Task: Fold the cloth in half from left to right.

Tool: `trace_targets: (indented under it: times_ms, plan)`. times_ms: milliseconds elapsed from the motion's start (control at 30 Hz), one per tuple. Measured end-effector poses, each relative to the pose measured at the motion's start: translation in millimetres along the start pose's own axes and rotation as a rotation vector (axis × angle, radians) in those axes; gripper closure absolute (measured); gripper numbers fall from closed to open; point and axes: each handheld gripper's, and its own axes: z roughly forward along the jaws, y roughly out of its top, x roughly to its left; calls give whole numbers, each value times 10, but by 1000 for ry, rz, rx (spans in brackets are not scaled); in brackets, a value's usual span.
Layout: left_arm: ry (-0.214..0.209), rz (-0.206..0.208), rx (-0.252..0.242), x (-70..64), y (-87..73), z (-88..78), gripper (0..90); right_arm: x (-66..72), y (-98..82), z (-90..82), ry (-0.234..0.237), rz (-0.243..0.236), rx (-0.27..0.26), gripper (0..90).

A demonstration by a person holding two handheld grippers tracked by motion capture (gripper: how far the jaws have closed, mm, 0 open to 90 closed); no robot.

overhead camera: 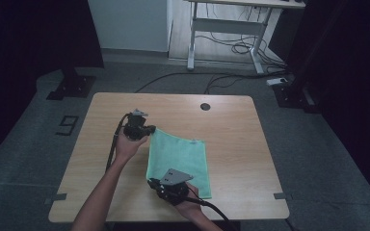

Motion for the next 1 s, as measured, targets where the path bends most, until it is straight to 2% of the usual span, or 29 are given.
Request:
trace_targets:
  times_ms: [167,300,433,733,867,967,1000]
  plan:
    - [7,-10,10,36,-43,12,885,-5,-11,24,6,7,10,847]
    - [26,-12,7,97,-12,-122,885,14,82,76,22,10,0,847]
    - [35,-18,-10,134,31,-257,884,83,217,68,28,-2,-41,845]
    - [35,-27,25,153,-79,-77,884,117,171,177,39,10,-16,845]
    - [50,-38,0,225,-25,-200,884,103,236,247,52,22,-27,845]
    - [76,-41,-16,265,12,-316,884,131,328,265,56,22,-59,845]
    - [74,-43,-19,268,20,-338,884,138,347,259,53,23,-67,845]
